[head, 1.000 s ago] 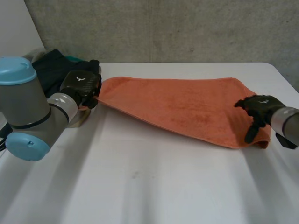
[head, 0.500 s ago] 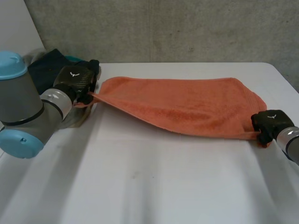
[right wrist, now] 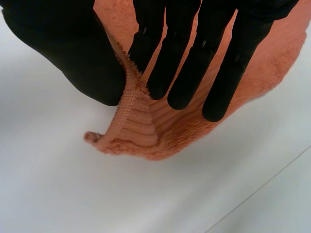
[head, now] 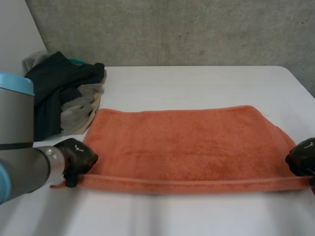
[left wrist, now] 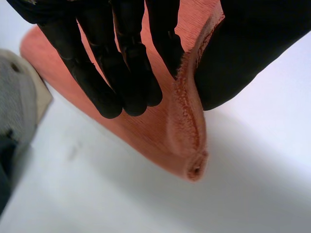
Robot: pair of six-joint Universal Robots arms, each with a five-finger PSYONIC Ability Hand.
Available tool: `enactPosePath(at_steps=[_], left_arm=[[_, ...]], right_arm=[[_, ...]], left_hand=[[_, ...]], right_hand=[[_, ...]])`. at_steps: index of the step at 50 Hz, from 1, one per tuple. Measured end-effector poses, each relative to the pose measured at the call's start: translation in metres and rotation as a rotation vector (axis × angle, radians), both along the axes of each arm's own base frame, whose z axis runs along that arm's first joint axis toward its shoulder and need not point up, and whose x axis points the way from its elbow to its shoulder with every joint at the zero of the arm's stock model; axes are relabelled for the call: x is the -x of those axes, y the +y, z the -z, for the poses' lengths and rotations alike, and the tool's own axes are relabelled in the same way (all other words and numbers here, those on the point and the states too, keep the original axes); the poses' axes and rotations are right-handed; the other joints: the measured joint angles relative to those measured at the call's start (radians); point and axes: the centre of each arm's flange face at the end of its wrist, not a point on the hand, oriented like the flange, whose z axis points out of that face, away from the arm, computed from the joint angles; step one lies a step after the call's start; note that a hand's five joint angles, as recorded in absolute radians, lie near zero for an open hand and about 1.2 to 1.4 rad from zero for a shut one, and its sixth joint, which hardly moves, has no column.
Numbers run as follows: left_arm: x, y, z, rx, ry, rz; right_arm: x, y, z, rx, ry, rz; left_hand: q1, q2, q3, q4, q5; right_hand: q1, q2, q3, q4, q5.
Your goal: Fold the laundry.
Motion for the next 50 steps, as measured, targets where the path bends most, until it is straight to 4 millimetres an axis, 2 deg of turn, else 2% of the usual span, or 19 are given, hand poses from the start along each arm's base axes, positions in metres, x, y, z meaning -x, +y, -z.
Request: enactPosePath(at_steps=[5, 8, 9, 11, 12, 13, 15, 16, 19, 21, 25, 31, 37, 42, 43, 45, 46, 47, 50], left_arm=[[0.021, -0.040, -0.012, 0.148, 0.058, -0.001], [0.034, -0.076, -0.037, 0.303, 0.125, -0.021], [0.036, -0.081, -0.042, 0.331, 0.137, -0.024], [0.044, -0.109, -0.073, 0.489, 0.212, -0.047], [0.045, -0.115, -0.082, 0.531, 0.234, -0.053], [0.047, -0.129, -0.108, 0.645, 0.297, -0.072], [0.046, -0.142, -0.141, 0.782, 0.388, -0.096], [0.045, -0.145, -0.152, 0.825, 0.419, -0.103], [0.041, -0.151, -0.203, 1.027, 0.596, -0.125], [0.038, -0.150, -0.229, 1.125, 0.704, -0.116], [0.037, -0.146, -0.252, 1.211, 0.841, -0.077], [0.036, -0.151, -0.236, 1.162, 0.858, -0.071], [0.036, -0.164, -0.175, 0.998, 0.774, -0.114], [0.042, -0.165, -0.113, 0.842, 0.677, -0.124], [0.043, -0.164, -0.107, 0.827, 0.665, -0.122], [0.047, -0.156, -0.072, 0.736, 0.585, -0.103], [0.048, -0.155, -0.068, 0.727, 0.575, -0.101], [0.049, -0.148, -0.052, 0.681, 0.525, -0.088], [0.047, -0.132, -0.024, 0.589, 0.422, -0.065]], right_arm=[[-0.016, -0.029, 0.000, 0.138, 0.010, 0.014], [-0.026, -0.062, -0.017, 0.346, -0.049, 0.077], [-0.027, -0.066, -0.020, 0.369, -0.057, 0.084], [-0.033, -0.098, -0.050, 0.605, -0.154, 0.154], [-0.033, -0.105, -0.058, 0.660, -0.179, 0.168], [-0.034, -0.121, -0.080, 0.807, -0.253, 0.203], [-0.034, -0.136, -0.110, 0.982, -0.352, 0.238], [-0.034, -0.139, -0.119, 1.034, -0.383, 0.246], [-0.032, -0.150, -0.164, 1.286, -0.550, 0.264], [-0.032, -0.150, -0.185, 1.392, -0.633, 0.256], [-0.035, -0.145, -0.201, 1.470, -0.719, 0.225], [-0.044, -0.140, -0.190, 1.399, -0.731, 0.199], [-0.053, -0.142, -0.141, 1.190, -0.688, 0.213], [-0.055, -0.142, -0.086, 1.008, -0.627, 0.229], [-0.055, -0.141, -0.079, 0.986, -0.617, 0.231], [-0.054, -0.135, -0.044, 0.883, -0.562, 0.233], [-0.054, -0.134, -0.041, 0.873, -0.556, 0.233], [-0.052, -0.130, -0.026, 0.827, -0.526, 0.234], [-0.045, -0.119, -0.002, 0.735, -0.466, 0.240]], left_hand=[[0.000, 0.000, 0.000, 0.000, 0.000], [0.000, 0.000, 0.000, 0.000, 0.000], [0.000, 0.000, 0.000, 0.000, 0.000], [0.000, 0.000, 0.000, 0.000, 0.000], [0.000, 0.000, 0.000, 0.000, 0.000], [0.000, 0.000, 0.000, 0.001, 0.000], [0.000, 0.000, 0.000, 0.001, 0.000], [0.000, 0.000, 0.000, 0.001, 0.000], [0.000, 0.000, 0.000, 0.003, 0.000], [0.000, 0.000, 0.000, 0.002, 0.000], [0.000, 0.000, 0.000, 0.003, 0.012], [0.000, 0.000, 0.000, 0.003, 0.015], [0.000, 0.000, 0.000, 0.003, 0.015], [0.000, 0.000, 0.000, 0.003, 0.015], [0.000, 0.000, 0.000, 0.003, 0.015], [0.000, 0.000, 0.000, 0.003, 0.015], [0.000, 0.000, 0.000, 0.003, 0.015], [0.000, 0.000, 0.000, 0.003, 0.015], [0.000, 0.000, 0.000, 0.003, 0.015]], right_hand=[[0.000, 0.000, 0.000, 0.000, 0.000], [0.000, 0.000, 0.000, 0.000, 0.000], [0.000, 0.000, 0.000, 0.000, 0.000], [0.000, 0.000, 0.000, 0.000, 0.000], [0.000, 0.000, 0.000, 0.000, 0.000], [0.000, 0.000, 0.000, 0.000, 0.000], [0.000, 0.000, 0.000, 0.001, 0.000], [0.000, 0.000, 0.000, 0.001, 0.000], [0.000, 0.000, 0.000, 0.004, 0.000], [0.000, 0.000, 0.001, 0.004, 0.000], [0.000, 0.000, 0.004, 0.004, 0.017], [0.000, 0.000, 0.004, 0.004, 0.024], [0.000, 0.000, 0.004, 0.004, 0.024], [0.000, 0.000, 0.004, 0.004, 0.024], [0.000, 0.000, 0.004, 0.004, 0.024], [0.000, 0.000, 0.004, 0.004, 0.024], [0.000, 0.000, 0.004, 0.004, 0.024], [0.000, 0.000, 0.004, 0.004, 0.024], [0.000, 0.000, 0.004, 0.004, 0.024]])
